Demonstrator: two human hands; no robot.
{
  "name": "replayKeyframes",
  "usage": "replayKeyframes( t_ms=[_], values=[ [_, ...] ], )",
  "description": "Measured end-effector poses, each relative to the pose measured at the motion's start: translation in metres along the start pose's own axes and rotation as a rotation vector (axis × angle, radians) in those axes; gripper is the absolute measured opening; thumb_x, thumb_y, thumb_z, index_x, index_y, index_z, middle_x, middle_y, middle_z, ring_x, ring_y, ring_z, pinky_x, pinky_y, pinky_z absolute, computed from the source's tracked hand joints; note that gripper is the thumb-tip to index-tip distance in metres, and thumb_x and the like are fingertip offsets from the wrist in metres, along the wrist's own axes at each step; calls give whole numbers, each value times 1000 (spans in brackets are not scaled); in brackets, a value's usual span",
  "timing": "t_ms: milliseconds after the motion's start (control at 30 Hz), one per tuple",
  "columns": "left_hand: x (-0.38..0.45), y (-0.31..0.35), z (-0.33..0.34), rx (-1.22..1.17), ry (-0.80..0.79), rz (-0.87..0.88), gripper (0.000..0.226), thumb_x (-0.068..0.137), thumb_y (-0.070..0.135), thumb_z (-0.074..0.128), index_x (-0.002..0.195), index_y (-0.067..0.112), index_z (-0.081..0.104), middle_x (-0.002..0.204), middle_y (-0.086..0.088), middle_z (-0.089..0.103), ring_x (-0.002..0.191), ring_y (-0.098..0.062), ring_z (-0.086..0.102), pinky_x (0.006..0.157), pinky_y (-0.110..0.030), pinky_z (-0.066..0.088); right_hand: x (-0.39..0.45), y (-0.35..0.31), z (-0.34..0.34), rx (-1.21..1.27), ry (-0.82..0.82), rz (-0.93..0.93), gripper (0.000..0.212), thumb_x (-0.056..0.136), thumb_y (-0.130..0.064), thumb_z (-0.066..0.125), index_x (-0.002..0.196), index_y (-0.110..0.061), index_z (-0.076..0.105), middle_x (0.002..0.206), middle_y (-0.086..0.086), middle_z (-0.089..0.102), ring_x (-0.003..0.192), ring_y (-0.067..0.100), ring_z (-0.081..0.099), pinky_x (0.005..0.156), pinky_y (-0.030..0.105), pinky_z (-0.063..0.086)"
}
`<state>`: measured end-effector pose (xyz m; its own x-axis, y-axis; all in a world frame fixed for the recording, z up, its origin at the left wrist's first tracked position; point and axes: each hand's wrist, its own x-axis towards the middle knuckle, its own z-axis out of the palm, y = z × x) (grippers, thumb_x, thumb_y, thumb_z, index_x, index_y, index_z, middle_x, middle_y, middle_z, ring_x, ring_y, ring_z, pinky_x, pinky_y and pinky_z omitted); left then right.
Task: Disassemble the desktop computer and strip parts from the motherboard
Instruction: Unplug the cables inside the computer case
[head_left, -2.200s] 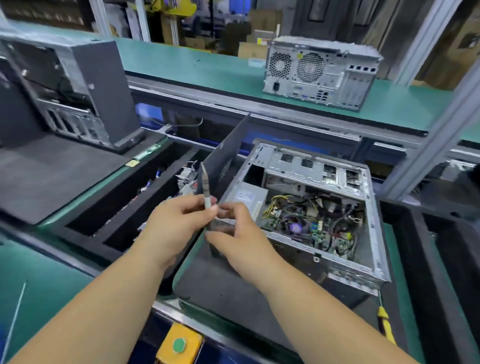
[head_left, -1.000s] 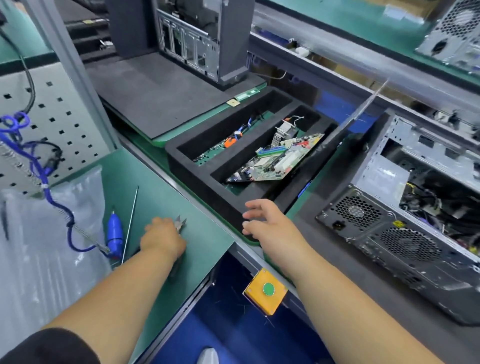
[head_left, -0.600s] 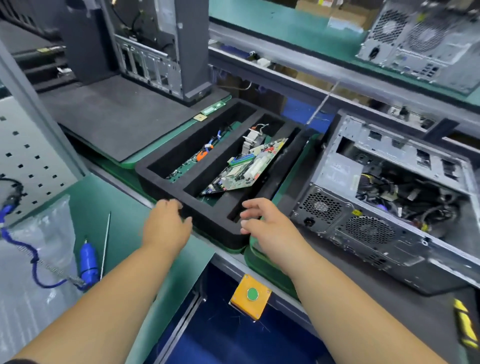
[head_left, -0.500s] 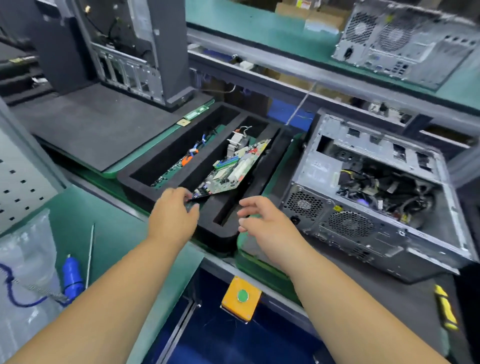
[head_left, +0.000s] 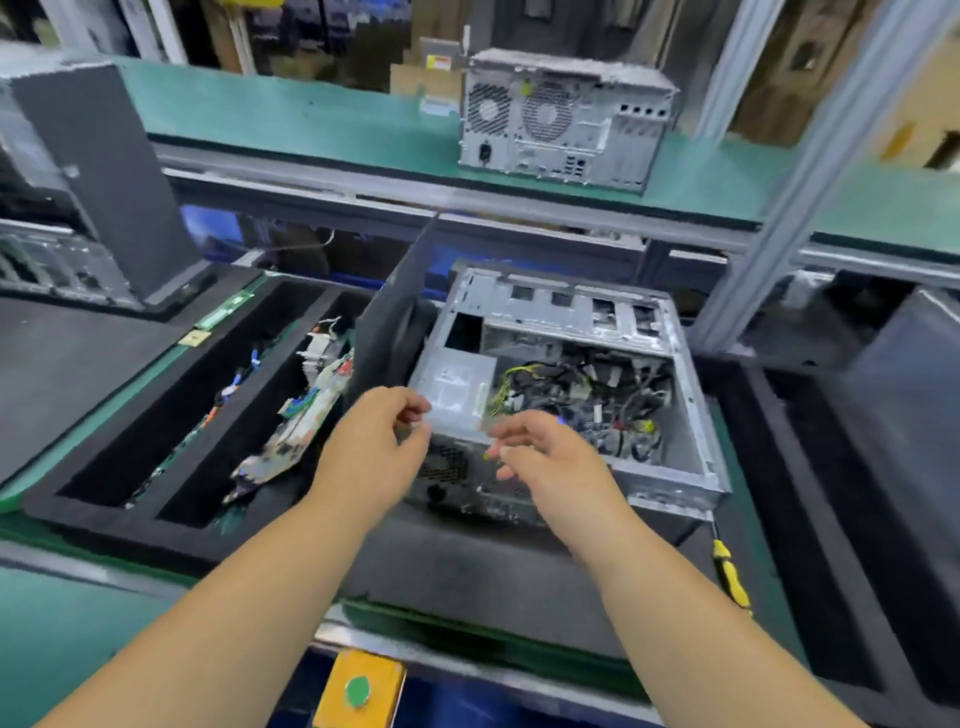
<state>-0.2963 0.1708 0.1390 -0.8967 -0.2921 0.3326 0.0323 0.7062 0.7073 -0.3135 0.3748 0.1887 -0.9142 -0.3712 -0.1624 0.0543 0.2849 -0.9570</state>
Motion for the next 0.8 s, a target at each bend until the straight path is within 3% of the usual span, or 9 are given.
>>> replayKeyframes(
  t_ms=[133, 200, 333, 400, 467, 567, 667, 800],
  values=[
    [15, 27, 24, 44, -72, 41, 17, 85, 21, 63, 100, 31, 63, 95, 19, 56, 93, 7, 53, 81, -8, 36, 11, 7, -36, 16, 34, -13, 19, 93, -9, 57, 96, -24, 69, 97, -1, 70, 74, 6, 63, 68, 16, 50],
    [24, 43, 36, 69, -98, 50, 18, 86, 20, 63, 99, 32, 63, 96, 19, 58, 94, 7, 52, 81, -8, 35, 18, 8, -54, 9, 55, -38, 20, 91, -11, 58, 92, -28, 69, 92, -4, 71, 71, 2, 64, 64, 13, 49],
    [40, 69, 58, 89, -130, 67, 19, 86, 20, 62, 97, 36, 62, 96, 20, 58, 96, 9, 51, 79, -4, 34, 32, 13, -83, -49, 78, -63, 28, 90, -17, 59, 84, -43, 67, 88, -10, 70, 81, 11, 67, 73, 31, 55],
    [46, 79, 68, 90, -139, 69, 19, 86, 21, 63, 97, 36, 62, 96, 21, 59, 94, 8, 52, 79, -7, 34, 39, 16, -97, -58, 83, -69, 29, 90, -16, 57, 83, -42, 67, 85, -10, 69, 81, 18, 67, 75, 38, 56],
    [52, 87, 77, 78, -138, 63, 19, 86, 21, 63, 96, 37, 63, 94, 20, 59, 93, 6, 54, 78, -9, 36, 49, 20, -109, -68, 120, -86, 28, 89, -14, 56, 83, -39, 67, 83, -9, 68, 75, 9, 64, 71, 37, 55],
    [58, 97, 91, 16, -125, 26, 18, 85, 19, 65, 92, 35, 64, 92, 17, 61, 88, 4, 56, 77, -11, 40, 64, 27, -125, -129, 176, -124, 24, 90, -18, 54, 83, -38, 64, 80, -11, 63, 58, -4, 54, 56, 25, 42],
    [62, 105, 106, -63, -157, -26, 20, 85, 14, 65, 90, 33, 66, 89, 12, 64, 84, 2, 58, 74, -10, 41, 77, 35, -132, -167, 174, -123, 20, 92, -18, 51, 82, -33, 60, 73, -10, 57, 51, -3, 51, 49, 21, 40],
    [76, 114, 123, -74, -225, -45, 20, 87, 14, 64, 90, 33, 67, 88, 13, 65, 82, 1, 60, 76, -16, 46, 90, 49, -133, -173, 184, -1, 17, 94, -20, 50, 80, -25, 57, 57, -11, 57, 43, 2, 44, 53, 27, 38]
  ],
)
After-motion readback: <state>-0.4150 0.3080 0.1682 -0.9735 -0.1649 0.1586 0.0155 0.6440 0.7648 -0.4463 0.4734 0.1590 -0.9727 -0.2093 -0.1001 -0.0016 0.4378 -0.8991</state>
